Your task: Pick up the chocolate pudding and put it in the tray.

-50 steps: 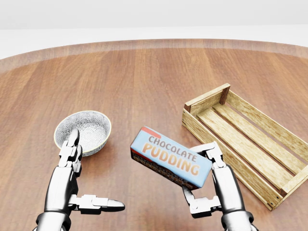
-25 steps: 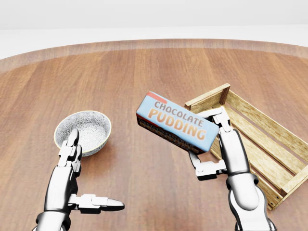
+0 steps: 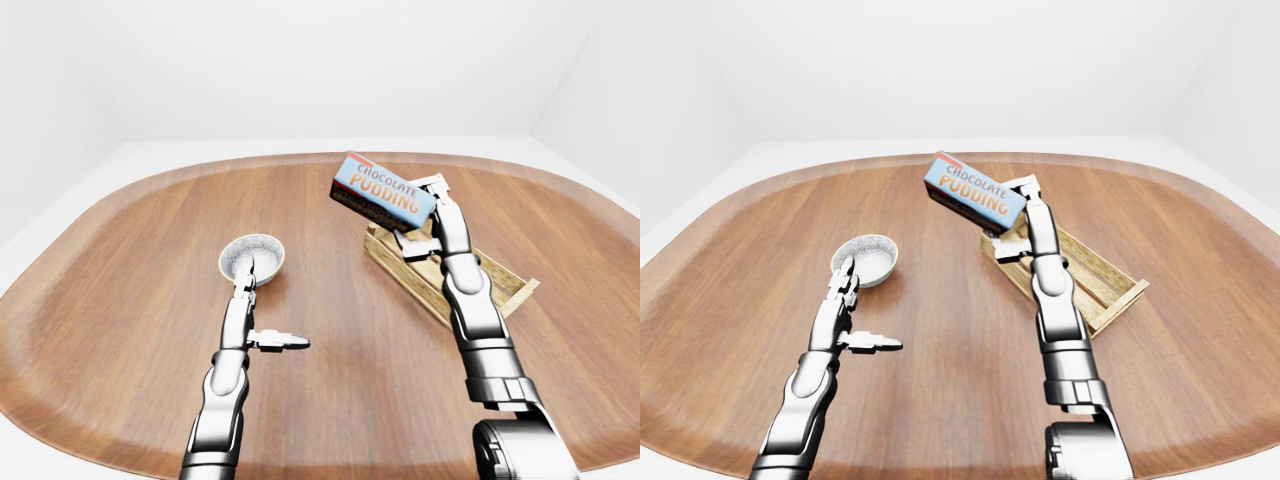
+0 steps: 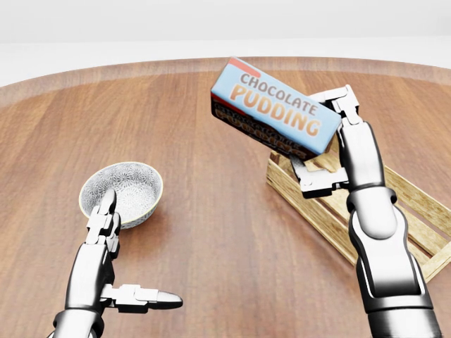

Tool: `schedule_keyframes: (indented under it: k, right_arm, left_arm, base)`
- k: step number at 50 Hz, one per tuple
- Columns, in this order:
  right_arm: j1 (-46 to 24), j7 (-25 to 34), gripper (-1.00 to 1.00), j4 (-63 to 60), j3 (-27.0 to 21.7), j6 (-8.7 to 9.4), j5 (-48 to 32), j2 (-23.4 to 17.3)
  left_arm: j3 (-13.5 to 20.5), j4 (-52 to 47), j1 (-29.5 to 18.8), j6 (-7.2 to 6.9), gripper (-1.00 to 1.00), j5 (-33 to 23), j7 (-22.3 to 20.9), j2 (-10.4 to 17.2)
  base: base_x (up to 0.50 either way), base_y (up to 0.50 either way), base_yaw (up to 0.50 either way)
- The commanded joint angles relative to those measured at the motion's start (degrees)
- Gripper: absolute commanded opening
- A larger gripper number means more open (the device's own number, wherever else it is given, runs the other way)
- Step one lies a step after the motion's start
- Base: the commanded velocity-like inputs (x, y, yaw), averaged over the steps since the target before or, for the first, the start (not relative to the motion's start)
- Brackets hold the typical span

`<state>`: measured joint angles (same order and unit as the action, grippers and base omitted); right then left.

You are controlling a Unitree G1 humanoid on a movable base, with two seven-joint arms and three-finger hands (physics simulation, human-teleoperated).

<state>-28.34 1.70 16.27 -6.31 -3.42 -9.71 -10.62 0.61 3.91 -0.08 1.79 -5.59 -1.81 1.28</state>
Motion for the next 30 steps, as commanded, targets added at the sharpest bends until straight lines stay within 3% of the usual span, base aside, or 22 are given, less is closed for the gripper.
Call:
schedule_keyframes:
  k: [1,14,30]
  right_arm:
    - [-6.4,-1.47,-1.0,4.99,-1.38,-0.3,1.33,-2.6]
    - [-13.65,-1.96,-1.0,14.85,-2.32,-1.58,2.25,-6.56]
    - [-27.26,-2.55,-1.0,44.81,-2.47,-1.58,5.05,-10.02]
  left_arm:
    - [0.39,0.18,-0.18,0.21,1.0,1.5,-0.84,-0.04]
    - [0.27,-0.11,0.14,0.1,1.0,1.4,-0.8,-0.12]
    - [0.29,0.7,-0.23,0.05,1.0,1.49,-0.47,-0.18]
  base:
    - [0.0,0.0,0.0]
    - [0.0,0.0,0.0]
    - [0.0,0.0,0.0]
